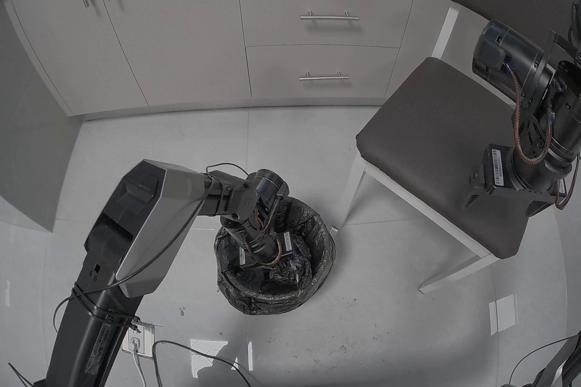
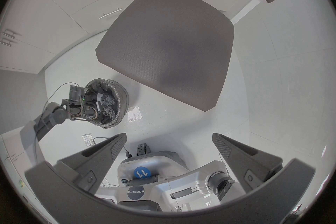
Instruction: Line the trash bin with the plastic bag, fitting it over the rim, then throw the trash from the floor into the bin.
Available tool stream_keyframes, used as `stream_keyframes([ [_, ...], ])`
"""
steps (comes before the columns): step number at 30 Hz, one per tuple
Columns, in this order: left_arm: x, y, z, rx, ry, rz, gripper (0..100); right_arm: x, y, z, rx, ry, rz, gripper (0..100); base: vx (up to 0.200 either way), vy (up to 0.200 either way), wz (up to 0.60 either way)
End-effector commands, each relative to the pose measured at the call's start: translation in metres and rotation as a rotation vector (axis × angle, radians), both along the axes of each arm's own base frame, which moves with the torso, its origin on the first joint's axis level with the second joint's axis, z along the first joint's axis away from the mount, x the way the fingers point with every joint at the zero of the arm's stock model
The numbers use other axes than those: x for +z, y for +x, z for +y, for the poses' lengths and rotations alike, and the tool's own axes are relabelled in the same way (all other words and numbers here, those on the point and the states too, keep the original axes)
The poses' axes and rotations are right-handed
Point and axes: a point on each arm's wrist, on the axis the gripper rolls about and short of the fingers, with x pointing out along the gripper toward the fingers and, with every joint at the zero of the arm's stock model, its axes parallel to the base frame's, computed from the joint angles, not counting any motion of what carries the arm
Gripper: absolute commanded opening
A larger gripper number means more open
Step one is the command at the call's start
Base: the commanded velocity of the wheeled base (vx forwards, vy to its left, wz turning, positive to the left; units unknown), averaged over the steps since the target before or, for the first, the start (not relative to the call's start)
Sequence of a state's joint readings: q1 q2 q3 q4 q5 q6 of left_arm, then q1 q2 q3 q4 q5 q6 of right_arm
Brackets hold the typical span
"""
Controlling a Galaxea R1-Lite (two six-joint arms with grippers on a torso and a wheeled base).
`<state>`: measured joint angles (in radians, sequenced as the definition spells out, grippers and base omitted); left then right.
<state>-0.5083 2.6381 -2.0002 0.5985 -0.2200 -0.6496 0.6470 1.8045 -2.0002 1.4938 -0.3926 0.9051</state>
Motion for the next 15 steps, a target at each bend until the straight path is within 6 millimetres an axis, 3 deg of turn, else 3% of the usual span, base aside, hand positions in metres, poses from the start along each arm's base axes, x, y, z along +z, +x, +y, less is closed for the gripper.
stream_keyframes([
  [1,-0.043,0.007,0.005,-0.005,0.058,0.004,0,0.002,0.000,0.001,0.003,0.020,-0.028,100,0.000,0.000,0.00],
  [5,-0.068,0.013,0.003,-0.054,0.111,-0.076,0,0.007,-0.006,-0.001,0.027,0.025,-0.041,100,0.000,0.000,0.00],
  [15,-0.079,0.013,-0.007,-0.120,0.156,-0.162,0,0.011,-0.010,-0.003,0.041,0.028,-0.050,100,0.000,0.000,0.00],
])
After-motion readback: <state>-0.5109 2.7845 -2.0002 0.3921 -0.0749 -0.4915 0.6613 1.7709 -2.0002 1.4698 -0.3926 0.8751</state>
